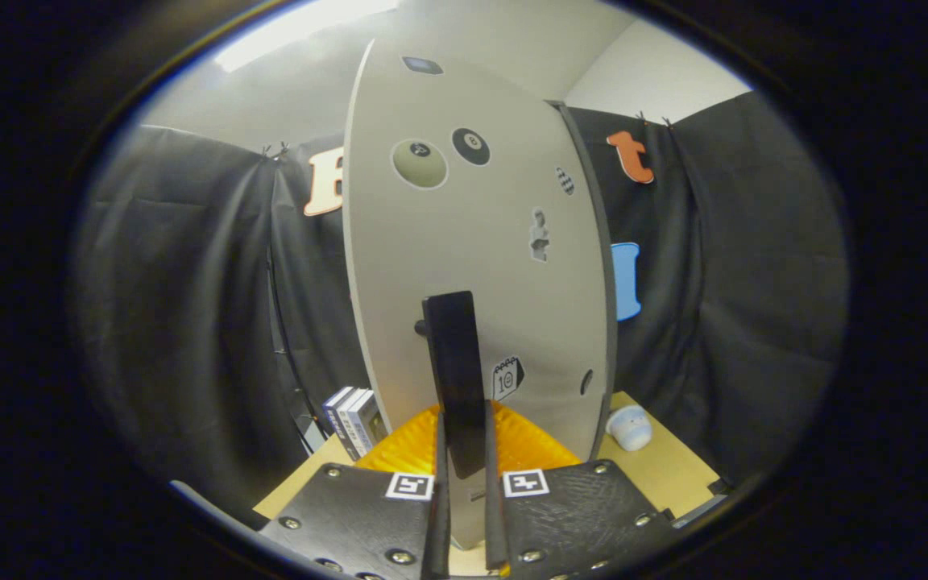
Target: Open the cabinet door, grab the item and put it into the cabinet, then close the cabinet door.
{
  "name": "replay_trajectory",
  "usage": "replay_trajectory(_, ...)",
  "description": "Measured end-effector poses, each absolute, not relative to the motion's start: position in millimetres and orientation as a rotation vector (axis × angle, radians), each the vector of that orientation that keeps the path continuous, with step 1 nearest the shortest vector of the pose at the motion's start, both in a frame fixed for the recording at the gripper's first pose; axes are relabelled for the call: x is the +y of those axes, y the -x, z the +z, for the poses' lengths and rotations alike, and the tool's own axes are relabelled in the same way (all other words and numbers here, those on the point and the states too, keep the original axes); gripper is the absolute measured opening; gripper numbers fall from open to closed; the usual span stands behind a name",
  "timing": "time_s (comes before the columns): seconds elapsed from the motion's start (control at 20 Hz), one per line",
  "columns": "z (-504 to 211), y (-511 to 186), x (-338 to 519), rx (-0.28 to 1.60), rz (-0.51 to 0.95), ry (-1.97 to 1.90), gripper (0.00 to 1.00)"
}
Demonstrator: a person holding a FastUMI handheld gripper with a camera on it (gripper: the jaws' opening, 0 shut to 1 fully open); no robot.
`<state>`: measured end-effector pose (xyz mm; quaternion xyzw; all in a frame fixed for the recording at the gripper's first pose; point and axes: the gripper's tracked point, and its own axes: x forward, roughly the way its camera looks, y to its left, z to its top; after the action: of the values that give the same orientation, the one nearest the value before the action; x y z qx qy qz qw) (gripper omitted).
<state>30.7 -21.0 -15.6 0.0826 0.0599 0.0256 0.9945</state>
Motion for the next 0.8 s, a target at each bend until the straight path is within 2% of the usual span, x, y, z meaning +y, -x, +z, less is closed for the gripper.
replay_trajectory(0.8,-12.6,13.6,-156.9,0.114,-0.144,-0.201,0.17)
